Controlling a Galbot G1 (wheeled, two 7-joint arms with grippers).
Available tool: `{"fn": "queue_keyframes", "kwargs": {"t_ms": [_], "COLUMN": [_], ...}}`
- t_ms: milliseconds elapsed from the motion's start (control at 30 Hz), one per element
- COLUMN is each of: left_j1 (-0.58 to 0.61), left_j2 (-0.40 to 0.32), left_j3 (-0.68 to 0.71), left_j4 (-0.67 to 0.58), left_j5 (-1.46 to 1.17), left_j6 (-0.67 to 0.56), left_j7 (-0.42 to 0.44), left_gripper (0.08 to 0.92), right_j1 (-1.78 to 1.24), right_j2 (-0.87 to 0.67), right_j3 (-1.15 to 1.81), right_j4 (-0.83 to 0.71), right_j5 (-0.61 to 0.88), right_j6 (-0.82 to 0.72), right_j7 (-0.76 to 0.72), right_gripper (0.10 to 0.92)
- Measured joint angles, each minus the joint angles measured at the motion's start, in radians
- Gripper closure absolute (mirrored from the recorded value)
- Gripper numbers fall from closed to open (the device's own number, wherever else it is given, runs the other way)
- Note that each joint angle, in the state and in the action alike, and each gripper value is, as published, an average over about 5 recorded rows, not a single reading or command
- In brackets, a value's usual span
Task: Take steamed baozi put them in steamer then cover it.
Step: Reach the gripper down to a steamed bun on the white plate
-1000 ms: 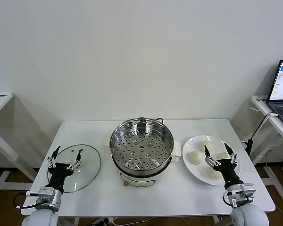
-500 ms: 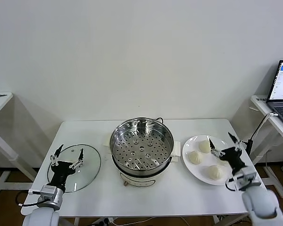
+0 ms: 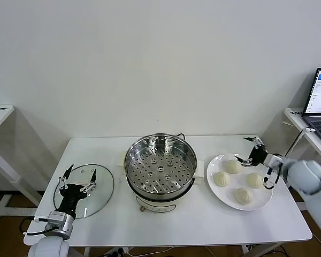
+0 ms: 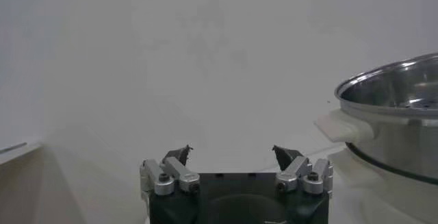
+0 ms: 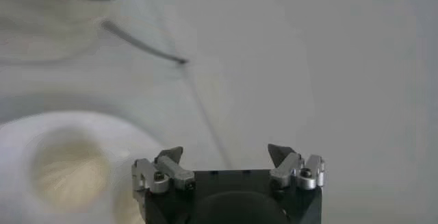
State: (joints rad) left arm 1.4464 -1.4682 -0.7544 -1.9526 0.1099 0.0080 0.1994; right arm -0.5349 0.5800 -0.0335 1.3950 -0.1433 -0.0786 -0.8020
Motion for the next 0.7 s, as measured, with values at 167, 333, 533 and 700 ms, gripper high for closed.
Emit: {"fn": "queue_keyframes", "kwargs": {"t_ms": [167,333,533,700], "left_j1": [0.002,0.002,0.006,0.008], "left_j2": [-0.004,-0.008,-0.012,-0.015], "left_j3": [-0.004,-0.009,-0.016,-0.020], "left_j4": [-0.001,0.000,0.002,0.002], "left_j5": [0.000,0.000,0.000,0.000], "left_j6": [0.000,0.001,0.000,0.000], "left_j7": [-0.003,-0.004,-0.005,-0.005], "left_gripper": [0.177,0.177,0.177,0.177], "right_j1": [0.205,0.357,0.461,0.509], "right_j2": [0.003,0.041,0.114,0.178], "right_j3": [-0.211,-0.362,-0.469,-0.518], "right_j4": [-0.099,-0.201,-0.320,-0.409], "right_j5": [-0.035,-0.068,-0.109,-0.137], "right_j6": [-0.002,0.003,0.013,0.021], "right_j7": [-0.167,-0.268,-0.335,-0.365], "right_gripper": [0.203,0.203,0.203,0.203]}}
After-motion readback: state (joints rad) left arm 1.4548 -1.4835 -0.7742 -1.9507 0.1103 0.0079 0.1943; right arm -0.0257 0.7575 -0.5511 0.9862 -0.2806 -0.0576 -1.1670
